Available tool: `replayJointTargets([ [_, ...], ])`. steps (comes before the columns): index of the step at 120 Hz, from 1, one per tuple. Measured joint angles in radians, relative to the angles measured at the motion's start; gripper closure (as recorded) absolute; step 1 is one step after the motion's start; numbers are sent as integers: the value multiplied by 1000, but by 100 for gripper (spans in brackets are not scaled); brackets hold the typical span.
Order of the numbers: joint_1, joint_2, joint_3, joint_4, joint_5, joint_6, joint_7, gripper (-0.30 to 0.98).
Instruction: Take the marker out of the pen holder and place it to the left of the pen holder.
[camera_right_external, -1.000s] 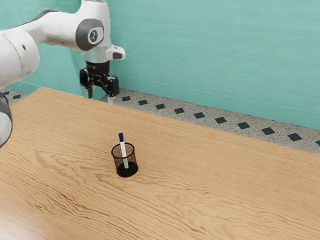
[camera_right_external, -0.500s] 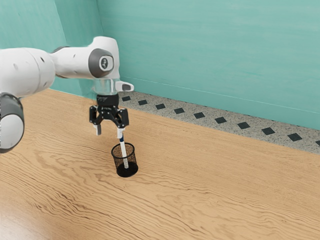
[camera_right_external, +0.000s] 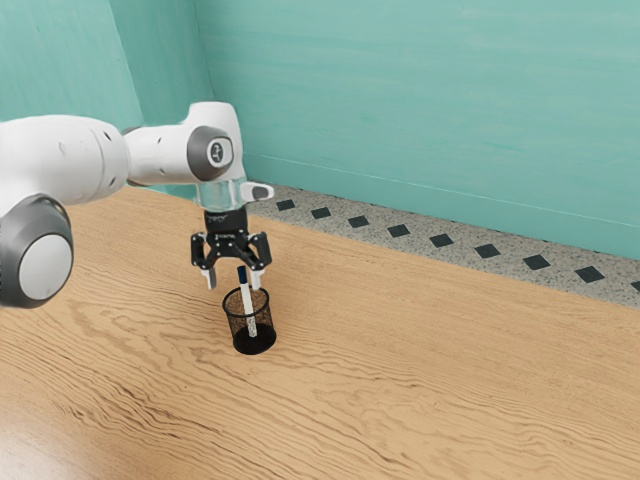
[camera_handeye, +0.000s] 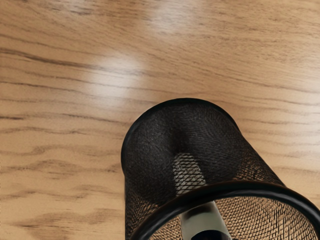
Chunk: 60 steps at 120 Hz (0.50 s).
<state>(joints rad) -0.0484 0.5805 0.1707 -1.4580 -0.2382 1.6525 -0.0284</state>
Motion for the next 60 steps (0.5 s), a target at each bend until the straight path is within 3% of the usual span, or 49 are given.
replayJointTargets([
  [60, 2, -13, -32, 7, 10, 57, -16, 21],
])
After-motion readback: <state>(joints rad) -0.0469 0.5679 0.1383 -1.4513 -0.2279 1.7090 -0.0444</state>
